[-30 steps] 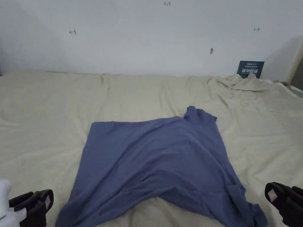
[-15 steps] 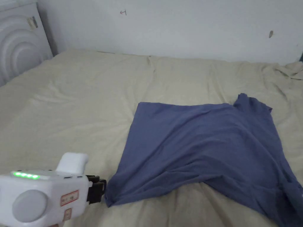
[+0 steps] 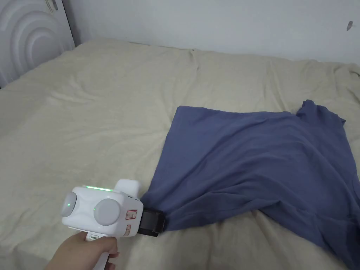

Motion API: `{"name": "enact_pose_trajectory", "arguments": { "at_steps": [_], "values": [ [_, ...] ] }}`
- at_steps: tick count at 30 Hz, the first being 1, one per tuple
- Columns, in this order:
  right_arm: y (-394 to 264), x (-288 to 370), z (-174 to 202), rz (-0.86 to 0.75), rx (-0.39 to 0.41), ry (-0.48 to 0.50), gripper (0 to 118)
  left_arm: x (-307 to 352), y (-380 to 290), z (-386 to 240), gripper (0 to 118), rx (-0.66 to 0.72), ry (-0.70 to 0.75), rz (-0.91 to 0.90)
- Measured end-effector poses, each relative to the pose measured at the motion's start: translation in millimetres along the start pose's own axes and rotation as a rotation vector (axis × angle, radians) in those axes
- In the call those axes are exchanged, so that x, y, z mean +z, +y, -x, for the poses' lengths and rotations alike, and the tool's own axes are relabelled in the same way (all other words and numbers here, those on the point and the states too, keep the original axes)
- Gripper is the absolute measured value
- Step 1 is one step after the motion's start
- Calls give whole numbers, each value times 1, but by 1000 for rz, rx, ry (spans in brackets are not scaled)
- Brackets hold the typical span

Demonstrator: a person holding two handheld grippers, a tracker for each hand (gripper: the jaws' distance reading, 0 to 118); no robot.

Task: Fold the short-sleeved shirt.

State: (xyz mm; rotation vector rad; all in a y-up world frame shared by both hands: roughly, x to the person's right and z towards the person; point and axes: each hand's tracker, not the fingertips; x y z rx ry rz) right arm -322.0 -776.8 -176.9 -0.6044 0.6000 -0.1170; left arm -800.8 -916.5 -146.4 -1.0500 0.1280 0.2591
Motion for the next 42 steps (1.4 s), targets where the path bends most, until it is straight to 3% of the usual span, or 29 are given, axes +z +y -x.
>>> {"name": "enact_pose_trajectory", "arguments": {
  "at_steps": [6,10,14,16,18,23,27,30,31,32,33,34,35,38,42],
  "values": [
    [-2,-6,-2,21,-17,7,7,-11,9,-8,115,-29,38,44],
    [-3,-7,-3,29,-22,6,7,-6,10,-12,101,-61,87,68],
    [-4,-6,-6,30,-20,1,7,6,14,-14,63,-62,101,64],
    [-3,-6,-10,30,-20,-6,7,10,16,-18,30,-94,118,60],
    [-1,-6,-17,27,-32,-12,7,11,20,-18,10,-110,113,60],
    [6,-6,-52,45,10,-40,7,15,22,-14,6,-106,111,60],
    [-6,-25,-95,204,123,-98,7,26,21,-11,6,-97,93,33],
    [-17,-40,-121,289,118,-125,8,33,20,-15,6,-95,93,24],
    [-21,-46,-128,317,121,-146,12,34,20,-17,6,-101,99,20],
    [-24,-50,-132,342,123,-152,27,35,21,-19,6,-102,101,22],
    [-27,-56,-137,368,125,-159,70,36,21,-22,6,-107,107,25],
    [-32,-62,-139,392,139,-169,98,38,22,-24,6,-114,111,25],
    [-34,-65,-141,398,143,-156,102,39,22,-25,6,-119,114,25],
    [-40,-80,-138,446,167,-145,103,41,23,-26,6,-120,112,26],
    [-50,-102,-132,487,295,-205,100,48,25,-26,5,-78,72,4]
  ]
}}
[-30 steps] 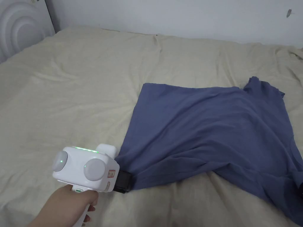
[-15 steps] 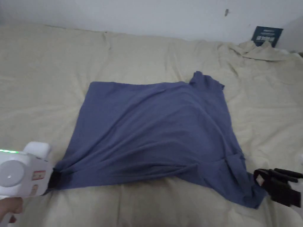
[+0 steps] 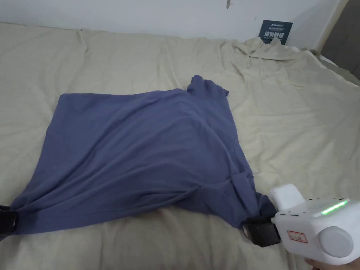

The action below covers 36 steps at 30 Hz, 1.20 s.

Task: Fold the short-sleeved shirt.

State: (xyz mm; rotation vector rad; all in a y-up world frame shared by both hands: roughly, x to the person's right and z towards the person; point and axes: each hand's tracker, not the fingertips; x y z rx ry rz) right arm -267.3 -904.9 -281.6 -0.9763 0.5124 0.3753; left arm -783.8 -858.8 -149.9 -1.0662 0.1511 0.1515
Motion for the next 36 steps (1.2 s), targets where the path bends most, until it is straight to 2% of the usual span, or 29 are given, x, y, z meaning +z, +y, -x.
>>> {"name": "enact_pose_trajectory", "arguments": {
  "at_steps": [1,2,3,4,7,13,17,22,27,32,36],
  "values": [
    [1,-2,2,-1,8,5,94,2,1,-1,5,9,0,-5],
    [2,-4,4,3,12,0,75,3,3,-2,5,8,0,-3],
    [2,-3,7,-3,16,-8,38,3,5,-1,5,6,0,-3],
    [2,-2,10,-13,23,-19,22,3,6,-2,5,1,1,-3],
    [3,4,10,-30,3,-4,18,2,7,-4,5,-11,7,4],
    [-2,31,-6,-90,-125,118,17,5,6,0,5,11,-13,-22],
    [-7,47,-24,-97,-207,158,17,13,5,6,5,20,-27,-38],
    [-9,61,-39,-95,-223,156,17,24,9,14,5,59,-59,-55],
    [1,66,-45,-98,-289,199,17,27,20,11,5,45,-68,-21],
    [43,60,-47,-37,-310,190,17,19,57,22,5,129,-111,59],
    [86,46,-55,-24,-297,166,17,2,99,22,5,90,-79,82]
  ]
}}
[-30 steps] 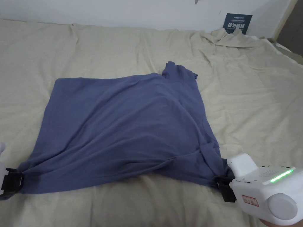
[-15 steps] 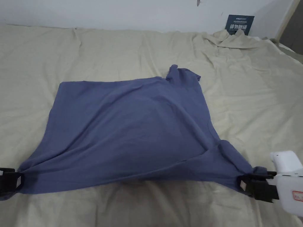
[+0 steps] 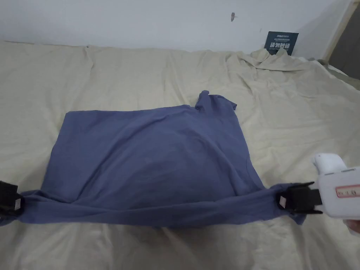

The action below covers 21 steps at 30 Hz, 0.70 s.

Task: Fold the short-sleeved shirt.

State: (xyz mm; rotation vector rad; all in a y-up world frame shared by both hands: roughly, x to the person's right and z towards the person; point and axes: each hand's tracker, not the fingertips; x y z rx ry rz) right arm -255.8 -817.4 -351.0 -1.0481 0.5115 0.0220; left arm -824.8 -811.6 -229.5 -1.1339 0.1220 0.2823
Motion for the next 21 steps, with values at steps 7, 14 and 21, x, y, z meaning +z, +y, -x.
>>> {"name": "enact_pose_trajectory", "arguments": {
  "at_steps": [7,14,21],
  "values": [
    [82,-56,-12,57,-118,-43,17,-46,66,3,5,90,-13,34],
    [129,-108,-26,42,-214,-117,17,-88,103,4,5,134,10,33],
    [148,-124,-31,0,-206,-168,17,-106,118,9,5,206,4,-1]
  ]
}}
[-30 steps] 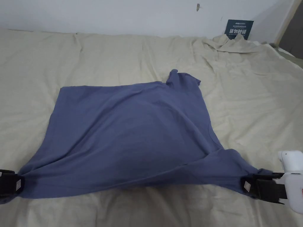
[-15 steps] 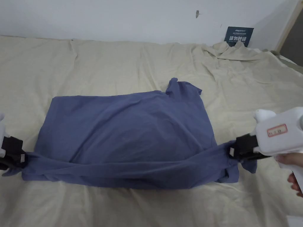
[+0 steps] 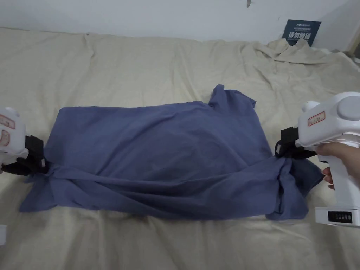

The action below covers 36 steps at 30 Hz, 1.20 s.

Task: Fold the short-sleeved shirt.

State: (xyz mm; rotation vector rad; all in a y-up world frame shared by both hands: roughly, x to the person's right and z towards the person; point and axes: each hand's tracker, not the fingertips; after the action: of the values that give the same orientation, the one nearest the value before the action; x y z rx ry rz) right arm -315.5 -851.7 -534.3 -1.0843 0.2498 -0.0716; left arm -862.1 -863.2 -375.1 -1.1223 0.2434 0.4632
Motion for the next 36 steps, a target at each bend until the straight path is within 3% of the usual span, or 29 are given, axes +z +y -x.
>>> {"name": "enact_pose_trajectory", "arguments": {
  "at_steps": [2,7,8,9,10,11,12,13,15,19,24,26,27,28,29,30,31,32,35,36],
  "values": [
    [1,-4,-2,12,-44,23,17,-5,1,-1,5,1,7,5],
    [-1,-14,-5,22,-42,16,17,-12,4,-5,9,-14,25,26],
    [-2,-15,-6,24,-42,12,17,-12,5,-6,15,-15,28,26],
    [-3,-16,-6,20,-45,8,21,-13,6,-7,34,-23,36,31],
    [-5,-16,-7,1,-54,8,39,-13,8,-7,59,-36,51,27],
    [-6,-14,-8,-31,-61,12,72,-11,9,-6,85,-53,80,10],
    [-7,-11,-9,-68,-62,24,113,-9,10,-4,108,-64,104,-16],
    [-9,-7,-11,-112,-64,52,118,-5,9,-1,114,-66,100,-41],
    [-11,9,-14,-237,-72,48,118,8,9,10,113,-38,102,-119],
    [-20,37,-15,-273,-70,85,118,41,-7,27,113,-31,58,-279],
    [-62,92,-1,-344,22,155,118,97,-63,30,111,-154,25,-490],
    [-85,114,5,-401,69,229,118,115,-91,29,99,-218,21,-521],
    [-101,126,9,-439,90,247,118,123,-108,28,76,-251,16,-550],
    [-113,135,13,-454,115,271,113,129,-126,28,50,-256,6,-570],
    [-122,139,16,-475,132,287,98,129,-138,29,22,-246,8,-565],
    [-133,143,21,-487,138,250,42,129,-150,31,2,-240,15,-563],
    [-141,144,26,-504,142,200,1,129,-162,32,2,-239,22,-560],
    [-146,143,30,-489,149,155,1,129,-169,34,1,-237,15,-554],
    [-155,144,29,-453,105,296,1,126,-186,36,0,-226,-13,-514],
    [-158,147,33,-457,111,274,1,126,-189,36,0,-222,-22,-511]
  ]
}}
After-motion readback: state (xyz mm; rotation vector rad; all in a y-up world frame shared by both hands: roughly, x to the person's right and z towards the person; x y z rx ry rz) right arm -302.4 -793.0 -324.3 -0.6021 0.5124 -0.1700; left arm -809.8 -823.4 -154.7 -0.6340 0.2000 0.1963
